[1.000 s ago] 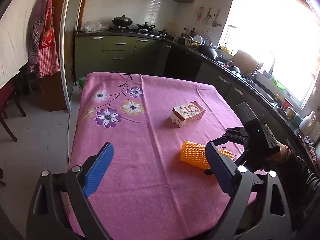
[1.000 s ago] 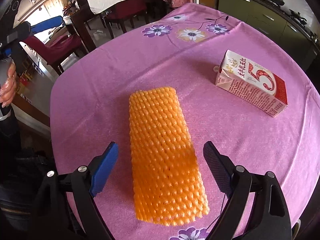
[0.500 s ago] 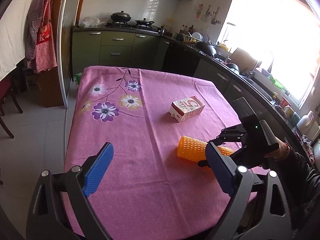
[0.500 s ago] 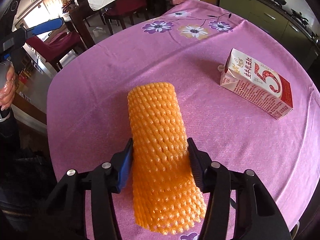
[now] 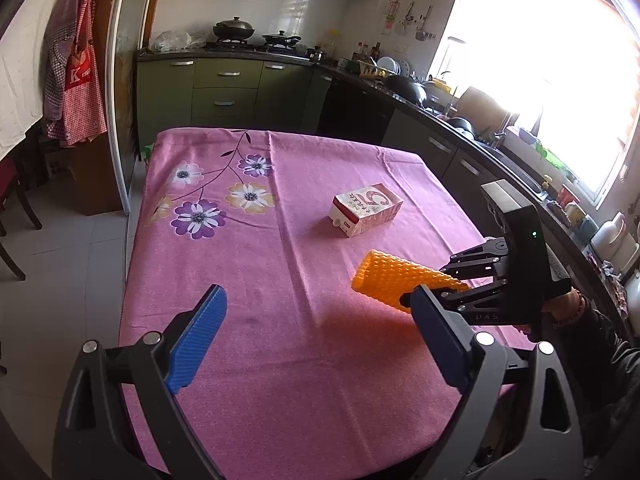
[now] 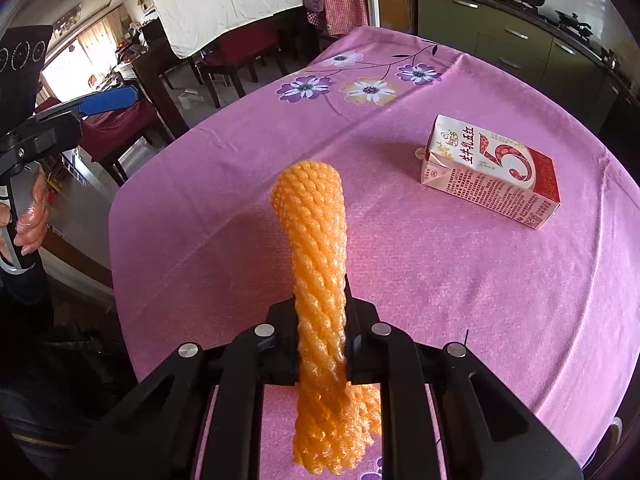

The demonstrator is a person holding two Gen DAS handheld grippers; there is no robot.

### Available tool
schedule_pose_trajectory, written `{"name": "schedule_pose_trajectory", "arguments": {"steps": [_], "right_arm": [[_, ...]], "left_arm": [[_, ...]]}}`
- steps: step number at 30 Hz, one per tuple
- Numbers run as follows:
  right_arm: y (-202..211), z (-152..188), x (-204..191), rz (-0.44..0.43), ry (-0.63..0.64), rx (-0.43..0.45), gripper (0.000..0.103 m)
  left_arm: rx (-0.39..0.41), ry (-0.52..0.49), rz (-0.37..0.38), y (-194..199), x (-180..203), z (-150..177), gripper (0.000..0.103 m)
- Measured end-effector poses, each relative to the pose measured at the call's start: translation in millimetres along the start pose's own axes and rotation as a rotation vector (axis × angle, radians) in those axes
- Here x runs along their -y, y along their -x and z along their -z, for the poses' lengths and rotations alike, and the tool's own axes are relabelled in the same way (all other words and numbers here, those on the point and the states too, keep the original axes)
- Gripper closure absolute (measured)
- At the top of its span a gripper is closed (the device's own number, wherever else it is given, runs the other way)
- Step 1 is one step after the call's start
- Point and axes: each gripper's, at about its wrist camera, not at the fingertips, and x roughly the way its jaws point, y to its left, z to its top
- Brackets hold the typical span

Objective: Collect trash
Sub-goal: 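Carry the foam sleeve over the bin and open the right gripper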

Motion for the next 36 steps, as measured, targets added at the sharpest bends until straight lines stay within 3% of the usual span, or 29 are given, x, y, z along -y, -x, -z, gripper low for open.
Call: {"name": "schedule_pose_trajectory", "arguments": {"steps": [7, 12, 16, 20, 22, 27, 28, 32, 36], "right_arm": [[23, 11, 4, 0.031, -0.062, 0.050, 0.088], [64, 37, 25, 0.098, -0.175, 0.124, 0.088], [111, 78, 68, 0.222, -0.351, 0.181, 0.088], [151, 141, 136, 0.428, -0.591, 0.182, 0.086], [160, 171, 169, 0.519, -0.703, 0.156, 0.086], [157, 219, 223, 0.641, -0.853, 0.097, 0.084], [155, 226, 231, 0.660, -0.872, 0.090, 0.081], [154, 241, 241, 0.761, -0.896, 0.072, 0.051], [167, 250, 230, 0.826, -0.915, 0.113, 0.045]], "left_arm": [[-0.016, -0.013, 0.013, -6, 4, 1, 0.014], [-0.027, -0.029, 0.039, -11, 10, 1, 0.014], [-0.030, -0.043, 0.054, -14, 16, 0, 0.014], [-0.034, -0.050, 0.070, -18, 21, -1, 0.014], [-0.039, -0.057, 0.074, -21, 24, -2, 0.014], [-0.047, -0.081, 0.080, -23, 35, -2, 0.014], [-0.048, -0.086, 0.080, -23, 36, -3, 0.014], [-0.057, -0.105, 0.079, -25, 42, -5, 0.014], [-0.074, -0.122, 0.086, -33, 49, -7, 0.014]]}}
